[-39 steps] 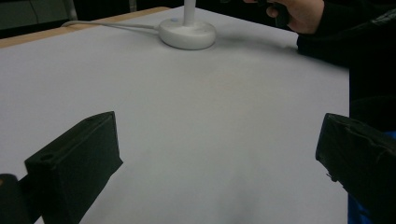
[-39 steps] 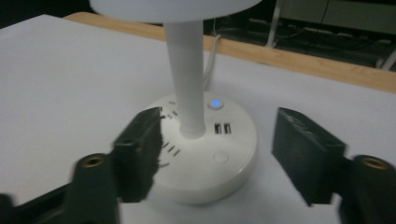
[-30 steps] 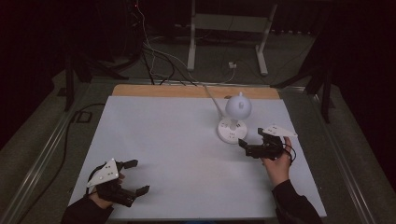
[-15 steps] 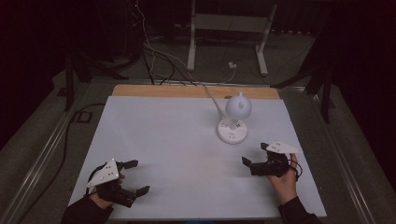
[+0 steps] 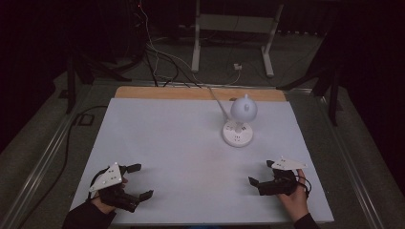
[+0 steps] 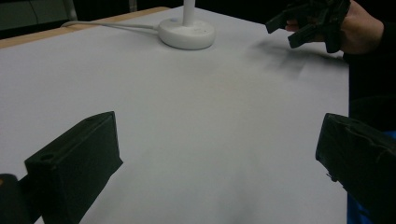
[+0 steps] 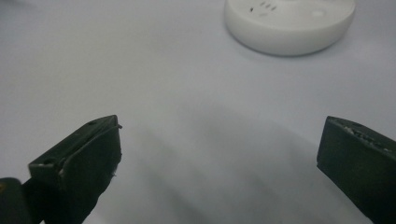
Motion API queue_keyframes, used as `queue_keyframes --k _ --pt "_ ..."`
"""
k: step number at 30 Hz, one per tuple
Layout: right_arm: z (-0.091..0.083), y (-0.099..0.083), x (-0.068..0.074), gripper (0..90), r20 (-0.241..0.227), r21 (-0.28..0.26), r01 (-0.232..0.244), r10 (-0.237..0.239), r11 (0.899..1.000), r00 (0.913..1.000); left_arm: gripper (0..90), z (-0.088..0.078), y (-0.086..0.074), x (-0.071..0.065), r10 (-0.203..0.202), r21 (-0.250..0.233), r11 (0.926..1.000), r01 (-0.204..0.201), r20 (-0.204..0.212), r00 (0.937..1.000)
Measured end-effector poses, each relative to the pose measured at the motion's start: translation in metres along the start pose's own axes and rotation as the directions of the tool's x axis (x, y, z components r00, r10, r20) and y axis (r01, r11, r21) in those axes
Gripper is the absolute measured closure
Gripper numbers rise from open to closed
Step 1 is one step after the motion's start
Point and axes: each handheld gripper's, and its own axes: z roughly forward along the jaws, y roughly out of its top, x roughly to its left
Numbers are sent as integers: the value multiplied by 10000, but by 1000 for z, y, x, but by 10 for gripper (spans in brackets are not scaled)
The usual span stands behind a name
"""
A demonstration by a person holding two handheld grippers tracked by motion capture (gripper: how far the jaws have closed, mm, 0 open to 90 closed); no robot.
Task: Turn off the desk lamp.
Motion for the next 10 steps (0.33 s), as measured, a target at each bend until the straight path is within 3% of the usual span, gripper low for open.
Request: queue_keyframes --k 10 --pt "0 -5 0 0 34 226 281 -282 9993 9996 5 1 0 -1 13 68 10000 -13 4 10000"
